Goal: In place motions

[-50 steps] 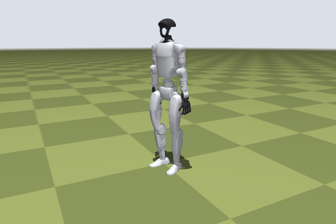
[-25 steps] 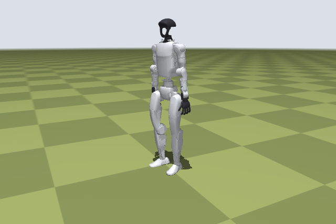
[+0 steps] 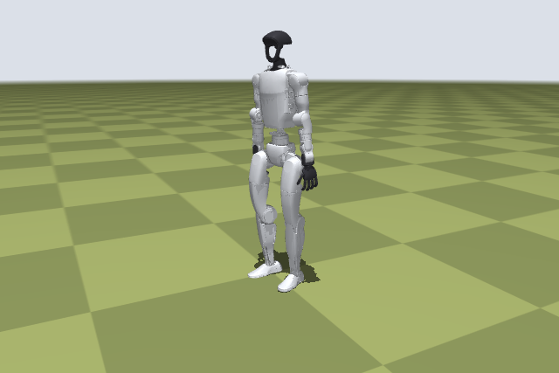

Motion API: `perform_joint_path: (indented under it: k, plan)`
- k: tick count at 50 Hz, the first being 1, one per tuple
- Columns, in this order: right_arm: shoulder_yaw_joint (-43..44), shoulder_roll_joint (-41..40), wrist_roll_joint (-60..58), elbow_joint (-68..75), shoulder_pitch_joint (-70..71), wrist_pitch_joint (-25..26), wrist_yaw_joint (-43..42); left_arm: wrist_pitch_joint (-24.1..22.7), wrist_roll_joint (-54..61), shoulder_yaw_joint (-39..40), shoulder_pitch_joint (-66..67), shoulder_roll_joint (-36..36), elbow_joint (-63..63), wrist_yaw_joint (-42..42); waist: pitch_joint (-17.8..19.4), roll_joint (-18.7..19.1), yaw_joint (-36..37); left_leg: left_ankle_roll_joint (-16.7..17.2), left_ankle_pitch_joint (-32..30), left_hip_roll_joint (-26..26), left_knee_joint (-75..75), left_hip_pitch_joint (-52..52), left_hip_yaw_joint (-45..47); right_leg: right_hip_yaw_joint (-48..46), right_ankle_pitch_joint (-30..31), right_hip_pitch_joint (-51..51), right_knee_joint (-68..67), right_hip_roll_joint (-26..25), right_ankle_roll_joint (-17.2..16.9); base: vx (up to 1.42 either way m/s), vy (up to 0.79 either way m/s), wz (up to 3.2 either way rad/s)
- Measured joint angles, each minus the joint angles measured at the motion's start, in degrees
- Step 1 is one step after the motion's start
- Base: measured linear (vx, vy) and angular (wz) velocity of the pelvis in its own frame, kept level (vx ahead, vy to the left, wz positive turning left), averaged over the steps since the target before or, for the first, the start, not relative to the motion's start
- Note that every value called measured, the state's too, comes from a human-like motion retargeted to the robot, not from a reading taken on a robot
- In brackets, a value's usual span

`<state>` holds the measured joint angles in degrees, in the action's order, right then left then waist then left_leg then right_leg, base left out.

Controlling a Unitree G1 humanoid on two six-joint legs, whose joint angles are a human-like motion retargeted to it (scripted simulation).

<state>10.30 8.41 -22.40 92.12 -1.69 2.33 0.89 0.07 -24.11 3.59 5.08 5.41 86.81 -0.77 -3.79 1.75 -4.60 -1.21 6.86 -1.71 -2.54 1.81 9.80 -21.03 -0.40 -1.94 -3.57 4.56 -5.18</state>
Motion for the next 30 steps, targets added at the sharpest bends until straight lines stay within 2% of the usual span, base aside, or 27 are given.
perform_joint_path:
  k: [5, 11, 12, 15, 16, 19, 22, 25, 27, 28, 30]
  plan:
    - [-1.8, 0.1, 0.6, 0.1, 1.4, 0.0, 0.2, -0.3, 0.0, 0.4, -0.8, 0.1, -2.7, 0.6, 0.8, 0.5, 1.4, 0.5, 0.2, 0.8, -2.4, 3.2, 0.4, -2.5, 0.3, -1.0, 0.0, 0.7, 1.3, -0.1, -0.02, 0.04]
    - [-2.2, 0.5, 0.5, -1.0, 2.4, -0.6, 0.6, -1.5, 0.7, -1.8, -4.1, -0.3, -8.6, 2.3, 4.7, 0.0, 2.9, 0.7, -2.8, -0.3, -2.6, 6.6, -0.2, -11.5, -0.4, 0.8, 1.7, 2.8, 2.3, -0.24, 0.01, 1.28]
    - [-2.2, 0.7, 0.3, -0.9, 2.2, -0.6, 0.8, -1.8, 0.6, -2.6, -4.7, -0.5, -9.2, 2.3, 4.9, -0.2, 3.3, 0.8, -2.0, 0.1, -2.4, 6.6, 2.5, -13.4, -0.5, 1.1, 2.0, 3.3, 2.2, -0.18, 0.12, 2.0]
    - [-2.1, 1.5, -0.9, 0.1, 1.6, 0.1, 0.9, -2.6, 0.1, -4.8, -5.2, -1.2, -10.2, 1.8, 4.4, -0.8, 5.7, 5.2, 0.5, 5.4, -2.3, 4.0, 24.3, -18.0, -0.8, 1.9, 2.7, 4.2, 2.1, -0.16, 0.16, 1.96]
    - [-1.8, 1.5, -1.5, 0.4, 1.5, 0.5, 0.4, -3.0, 0.0, -5.5, -5.2, -1.2, -10.4, 1.7, 4.3, -1.0, 5.3, 6.1, -0.1, 6.5, -2.5, 3.1, 28.8, -20.3, -0.9, 2.5, 2.9, 4.5, 1.7, -0.17, 0.17, 2.5]
    - [-0.9, 1.8, -2.2, 0.8, 0.9, 0.8, -0.8, -3.9, -0.8, -6.6, -4.8, -1.0, -10.6, 1.4, 3.7, -2.0, 4.0, 6.1, -1.9, 8.5, -4.0, 1.3, 38.5, -26.2, -0.9, 4.5, 3.2, 5.5, -0.3, -0.13, 0.24, 2.73]
    - [0.2, 2.0, -1.9, 1.3, 0.0, 0.8, -1.1, -4.3, -2.3, -6.3, -3.6, -0.7, -9.5, -0.3, 2.5, -2.8, 4.0, 5.7, -3.7, 8.3, -6.5, 2.2, 36.6, -30.1, -0.1, 6.2, 2.8, 6.2, -2.9, -0.01, 0.3, 2.35]
    - [1.7, 2.2, -1.7, 1.9, -0.9, 1.1, -1.7, -3.8, -2.6, -5.2, -2.6, -0.5, -7.0, -2.1, 1.4, -2.4, 5.0, 6.8, -7.7, 6.3, -5.7, 3.3, 29.8, -34.7, 1.9, 8.4, 2.1, 5.4, -5.1, 0.02, 0.36, 2.04]
    - [2.5, 2.5, -1.4, 2.2, -1.4, 1.1, -1.9, -3.1, -2.3, -4.0, -2.1, -0.4, -5.2, -2.7, 1.1, -1.4, 6.6, 8.1, -8.1, 4.4, -2.5, 2.9, 26.4, -37.8, 3.8, 10.1, 1.2, 4.0, -6.1, 0.06, 0.49, 1.73]
    - [2.8, 2.8, -1.5, 2.3, -1.7, 1.1, -1.9, -2.7, -2.0, -3.2, -1.7, -0.4, -4.3, -2.9, 0.9, -1.1, 7.0, 6.7, -9.0, 3.1, -1.0, 2.8, 25.8, -39.8, 5.1, 11.1, 0.6, 3.8, -6.3, 0.1, 0.57, 1.77]
    - [3.3, 3.0, -2.0, 2.0, -2.1, 1.6, -2.1, -1.7, -1.2, -1.4, -1.1, -0.2, -2.6, -2.9, 0.6, -0.6, 7.5, 6.3, -9.4, 2.2, -1.0, 3.8, 20.2, -42.9, 9.4, 12.8, -1.3, 4.3, -5.8, 0.12, 0.45, 1.78]
